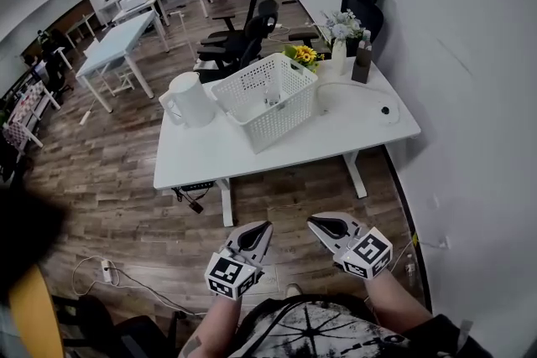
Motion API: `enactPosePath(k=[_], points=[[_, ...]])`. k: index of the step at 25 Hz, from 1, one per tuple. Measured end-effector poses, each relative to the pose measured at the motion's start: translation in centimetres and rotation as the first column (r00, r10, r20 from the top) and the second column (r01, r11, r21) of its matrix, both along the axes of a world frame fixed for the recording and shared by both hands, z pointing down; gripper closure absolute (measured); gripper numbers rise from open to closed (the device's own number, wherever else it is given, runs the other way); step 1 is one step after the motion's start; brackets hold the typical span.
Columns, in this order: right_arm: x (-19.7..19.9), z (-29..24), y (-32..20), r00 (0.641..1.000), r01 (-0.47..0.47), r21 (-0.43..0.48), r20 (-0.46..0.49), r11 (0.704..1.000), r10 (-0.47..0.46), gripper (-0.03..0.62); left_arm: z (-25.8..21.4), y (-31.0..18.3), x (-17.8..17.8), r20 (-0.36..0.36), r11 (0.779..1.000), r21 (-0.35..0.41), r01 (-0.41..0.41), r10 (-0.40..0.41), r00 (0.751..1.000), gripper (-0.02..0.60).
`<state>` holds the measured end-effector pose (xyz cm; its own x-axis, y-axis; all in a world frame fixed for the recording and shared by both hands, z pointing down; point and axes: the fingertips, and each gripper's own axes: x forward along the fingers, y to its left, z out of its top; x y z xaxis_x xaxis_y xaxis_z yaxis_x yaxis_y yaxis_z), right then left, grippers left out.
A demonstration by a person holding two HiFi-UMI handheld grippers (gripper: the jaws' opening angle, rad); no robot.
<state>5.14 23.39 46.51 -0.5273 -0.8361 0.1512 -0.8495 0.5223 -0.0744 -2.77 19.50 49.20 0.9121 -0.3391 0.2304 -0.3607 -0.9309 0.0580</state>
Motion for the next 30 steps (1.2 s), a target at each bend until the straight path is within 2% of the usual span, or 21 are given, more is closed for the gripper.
enactPosePath(k=[7,14,24,30], points=[[-1.3,0.5,-4.3,1.0,-0.005,-0.014,-0.004,1.0,0.005,0.571,0.6,-3.7,-1.9,-0.001,1.0,0.0,0.001,-0.001,1.0,0.572],[-1.6,1.2,-6.7,1.0,-0.003,-0.042,-0.006,0.999,0.003,0.571,0.9,-6.7,-1.9,-0.021,1.0,-0.022,0.008,-0.008,1.0,0.571],[1.1,0.8,-12.0,1.0,0.007,-0.057,0.015,0.998,-0.006,0.571,0.8,-11.4,0.2,-0.03,0.998,-0.057,0.037,-0.039,0.999,0.571],[4.1,-0.1,-17.1,0.999,0.047,-0.037,0.024,0.998,-0.046,0.571,0.0,-15.7,2.5,-0.019,0.995,-0.042,0.091,-0.091,0.996,0.572]])
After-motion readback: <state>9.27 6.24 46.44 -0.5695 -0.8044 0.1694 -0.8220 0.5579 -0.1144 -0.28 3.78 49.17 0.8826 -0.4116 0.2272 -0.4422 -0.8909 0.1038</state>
